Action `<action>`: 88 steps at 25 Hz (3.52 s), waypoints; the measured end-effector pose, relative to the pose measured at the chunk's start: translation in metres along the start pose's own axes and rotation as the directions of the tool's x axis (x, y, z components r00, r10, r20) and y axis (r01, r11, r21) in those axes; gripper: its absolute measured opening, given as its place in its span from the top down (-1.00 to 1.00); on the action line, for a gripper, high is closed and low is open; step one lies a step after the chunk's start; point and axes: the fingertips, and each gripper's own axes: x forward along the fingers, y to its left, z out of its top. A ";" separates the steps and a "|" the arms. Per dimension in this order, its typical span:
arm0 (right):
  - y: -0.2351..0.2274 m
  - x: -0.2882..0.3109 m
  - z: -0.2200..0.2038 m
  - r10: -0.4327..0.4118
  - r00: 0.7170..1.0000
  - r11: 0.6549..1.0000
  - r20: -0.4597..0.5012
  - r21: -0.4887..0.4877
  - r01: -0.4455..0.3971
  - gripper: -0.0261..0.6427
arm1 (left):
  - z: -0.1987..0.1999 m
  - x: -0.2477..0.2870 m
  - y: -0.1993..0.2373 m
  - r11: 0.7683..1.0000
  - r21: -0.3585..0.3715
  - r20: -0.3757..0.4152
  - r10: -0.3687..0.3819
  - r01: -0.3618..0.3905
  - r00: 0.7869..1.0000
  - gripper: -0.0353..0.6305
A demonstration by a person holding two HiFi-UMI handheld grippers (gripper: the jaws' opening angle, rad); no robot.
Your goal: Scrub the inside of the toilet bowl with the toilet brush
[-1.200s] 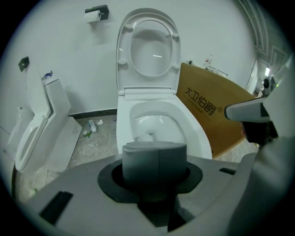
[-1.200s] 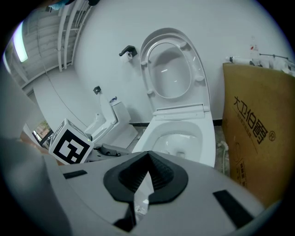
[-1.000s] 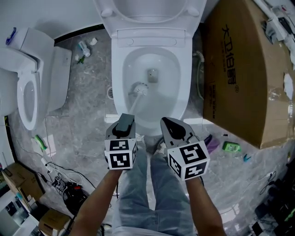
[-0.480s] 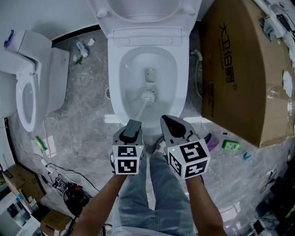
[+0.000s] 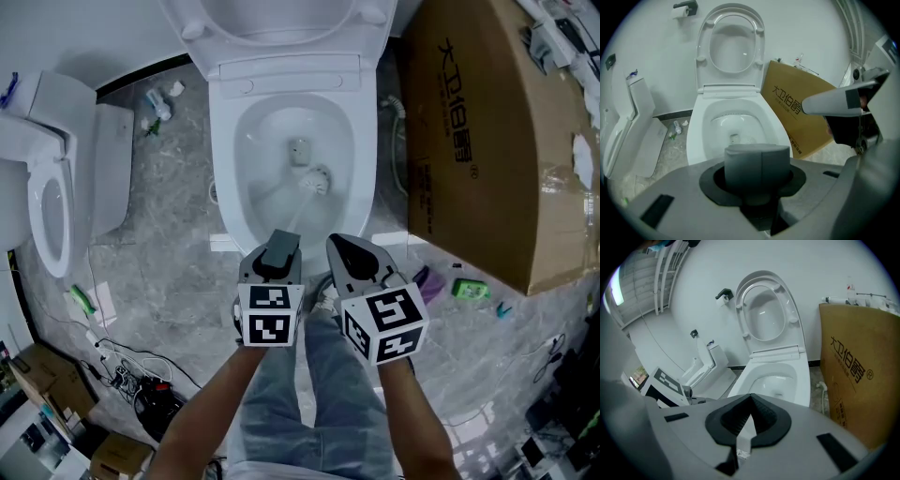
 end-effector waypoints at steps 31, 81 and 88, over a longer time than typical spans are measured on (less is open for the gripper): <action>-0.001 0.030 -0.003 -0.036 0.999 0.998 -0.021 0.051 0.037 0.93 | 0.021 0.075 0.052 0.998 0.053 -0.088 0.034 -0.029 0.996 0.42; 0.066 -0.131 0.101 0.038 0.992 0.999 0.121 -0.043 -0.033 0.93 | 0.083 -0.170 -0.023 0.993 -0.071 0.153 0.103 -0.093 0.983 0.42; 0.097 -0.180 0.144 0.072 0.980 0.992 0.188 -0.120 -0.050 0.93 | 0.125 -0.249 -0.043 0.994 -0.059 0.305 0.104 -0.091 0.947 0.42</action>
